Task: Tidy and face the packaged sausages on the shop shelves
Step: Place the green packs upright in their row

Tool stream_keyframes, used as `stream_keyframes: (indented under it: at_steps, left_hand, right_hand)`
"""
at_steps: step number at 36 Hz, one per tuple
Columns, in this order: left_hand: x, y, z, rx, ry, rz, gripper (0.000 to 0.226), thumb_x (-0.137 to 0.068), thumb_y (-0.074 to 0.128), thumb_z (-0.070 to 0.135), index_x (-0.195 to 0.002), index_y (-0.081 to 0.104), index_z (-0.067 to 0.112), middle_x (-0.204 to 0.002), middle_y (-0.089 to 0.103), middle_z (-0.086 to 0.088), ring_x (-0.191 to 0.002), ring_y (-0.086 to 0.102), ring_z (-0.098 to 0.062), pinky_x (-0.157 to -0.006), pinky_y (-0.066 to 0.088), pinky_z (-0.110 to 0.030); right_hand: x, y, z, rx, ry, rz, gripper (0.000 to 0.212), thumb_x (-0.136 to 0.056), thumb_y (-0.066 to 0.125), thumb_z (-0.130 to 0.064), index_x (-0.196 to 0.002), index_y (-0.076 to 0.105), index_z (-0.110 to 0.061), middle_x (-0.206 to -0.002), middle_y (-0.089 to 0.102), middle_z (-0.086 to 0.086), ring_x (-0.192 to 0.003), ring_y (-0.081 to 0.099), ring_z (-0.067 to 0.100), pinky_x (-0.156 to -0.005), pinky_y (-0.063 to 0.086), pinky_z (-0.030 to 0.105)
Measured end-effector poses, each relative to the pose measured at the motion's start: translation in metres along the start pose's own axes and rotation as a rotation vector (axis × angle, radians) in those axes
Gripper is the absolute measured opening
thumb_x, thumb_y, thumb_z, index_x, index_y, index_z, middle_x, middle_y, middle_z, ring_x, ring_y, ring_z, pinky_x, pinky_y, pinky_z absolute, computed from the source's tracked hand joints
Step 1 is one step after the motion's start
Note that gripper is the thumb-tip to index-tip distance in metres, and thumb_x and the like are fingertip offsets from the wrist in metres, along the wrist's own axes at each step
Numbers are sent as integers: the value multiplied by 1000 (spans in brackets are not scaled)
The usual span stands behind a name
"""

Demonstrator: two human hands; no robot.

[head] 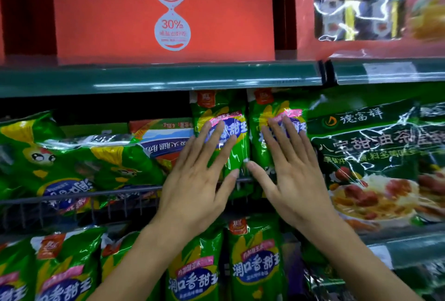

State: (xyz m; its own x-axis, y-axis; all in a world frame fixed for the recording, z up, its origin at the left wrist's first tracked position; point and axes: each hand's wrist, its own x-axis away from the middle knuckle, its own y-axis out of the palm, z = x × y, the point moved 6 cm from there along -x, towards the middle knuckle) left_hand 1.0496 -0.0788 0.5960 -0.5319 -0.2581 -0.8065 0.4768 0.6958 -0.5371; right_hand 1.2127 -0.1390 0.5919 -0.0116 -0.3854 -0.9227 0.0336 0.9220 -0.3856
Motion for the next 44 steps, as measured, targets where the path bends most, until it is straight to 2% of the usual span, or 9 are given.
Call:
stream_keyframes:
  at_steps: [8,16,23,31,33,36,38,42,44]
  left_hand:
    - [2,-9,0,43,12,-47,65,-106,25,58,-164,7,36,-171,-11,13,-156,-19,-10,-130,4,-40]
    - [71,-47,-13,129,85,143,47,-102,56,28,-148,54,20,-159,42,3,-147,41,-16,-116,43,-38]
    - [130,-73,-79,104,-21,216,39,-101,55,27,-138,62,15,-143,56,1,-135,52,-16,-118,38,-26]
    - [150,-83,-132,231,-170,154,46,-102,49,36,-144,57,20,-144,54,7,-137,49,-11,-116,30,-14]
    - [152,-84,-140,269,-164,145,47,-102,51,35,-147,54,22,-145,52,8,-137,49,-10,-114,36,-18]
    - [153,-86,-151,352,-165,146,47,-102,52,33,-147,52,23,-145,51,11,-136,48,-7,-112,34,-12]
    - [152,-87,-155,415,-161,145,47,-102,51,35,-148,51,26,-145,51,14,-137,46,-4,-112,31,-8]
    - [150,-85,-155,516,-146,136,48,-101,53,33,-148,49,30,-144,49,20,-137,44,0,-109,28,-4]
    - [151,-83,-155,546,-144,133,48,-100,53,33,-149,49,30,-144,48,20,-138,43,0,-111,32,-10]
  right_hand:
    - [1,-2,-2,-101,-54,-28,76,-103,27,-67,-163,21,-21,-172,4,-5,-159,-8,16,-128,7,52]
    - [25,-21,-30,-461,-105,91,55,-101,50,-50,-146,54,-19,-152,48,-8,-147,36,11,-121,34,34]
    - [32,-14,-93,-636,-153,3,52,-100,54,-47,-147,52,-23,-146,52,-14,-139,45,1,-117,32,18]
    - [8,7,-154,-582,-27,-261,72,-94,56,-61,-157,23,-46,-155,43,-19,-130,48,1,-106,40,26]
    - [1,9,-166,-575,10,-290,76,-92,59,-62,-157,24,-42,-152,48,-12,-115,57,0,-102,41,26]
    - [-5,13,-177,-533,73,-307,87,-90,61,-61,-161,22,-30,-160,41,-4,-143,42,16,-113,37,32]
    - [-9,14,-181,-489,109,-311,90,-91,64,-56,-162,23,-19,-159,44,2,-145,41,23,-112,38,34]
    - [-20,11,-181,-453,125,-228,83,-89,73,-45,-153,40,-4,-125,69,15,-106,65,21,-86,48,32]
    - [-22,10,-179,-476,108,-186,72,-88,71,-54,-141,55,-7,-94,70,7,-74,57,8,-72,46,31]
